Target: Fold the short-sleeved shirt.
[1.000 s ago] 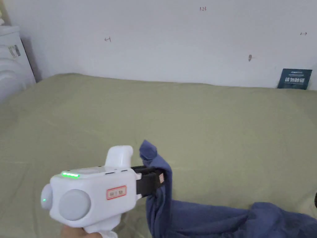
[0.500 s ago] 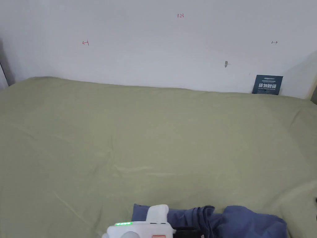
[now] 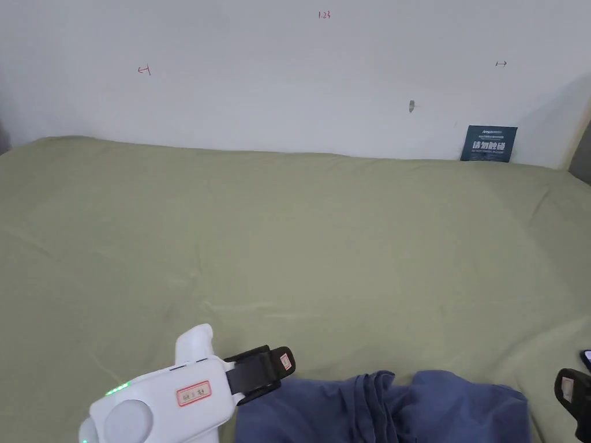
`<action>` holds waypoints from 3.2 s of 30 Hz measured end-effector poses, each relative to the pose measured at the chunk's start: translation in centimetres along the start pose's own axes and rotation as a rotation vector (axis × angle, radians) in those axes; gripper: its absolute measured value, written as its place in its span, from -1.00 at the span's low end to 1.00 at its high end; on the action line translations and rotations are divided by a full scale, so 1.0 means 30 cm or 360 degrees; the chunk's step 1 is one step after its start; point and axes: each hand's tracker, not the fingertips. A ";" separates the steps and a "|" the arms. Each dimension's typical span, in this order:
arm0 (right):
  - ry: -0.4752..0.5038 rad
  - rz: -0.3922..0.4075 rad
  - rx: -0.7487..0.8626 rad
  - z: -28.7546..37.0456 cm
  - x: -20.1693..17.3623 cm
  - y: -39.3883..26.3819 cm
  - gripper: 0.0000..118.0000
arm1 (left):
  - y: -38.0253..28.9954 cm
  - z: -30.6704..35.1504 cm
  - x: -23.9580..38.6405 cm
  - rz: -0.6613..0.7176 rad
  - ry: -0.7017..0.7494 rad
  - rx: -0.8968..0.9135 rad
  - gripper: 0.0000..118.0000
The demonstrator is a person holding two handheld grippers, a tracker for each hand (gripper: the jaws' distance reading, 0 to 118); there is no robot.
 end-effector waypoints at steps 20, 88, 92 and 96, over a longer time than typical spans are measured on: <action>0.0037 0.0116 0.0015 0.043 -0.051 0.041 -1.00 | -0.216 -0.256 0.044 0.0301 -0.0284 -0.0369 -0.99; 0.0045 0.0083 -0.0006 0.095 0.023 0.026 -1.00 | 0.138 0.057 -0.014 0.0104 0.0014 -0.0339 0.25; 0.0084 0.0047 0.0006 0.096 0.004 0.023 -1.00 | 0.133 0.053 -0.059 0.0206 -0.0010 -0.0184 -0.89; 0.0115 0.0057 0.0004 0.101 -0.028 0.016 -1.00 | 0.022 -0.052 -0.123 0.0245 -0.0020 -0.0285 -0.89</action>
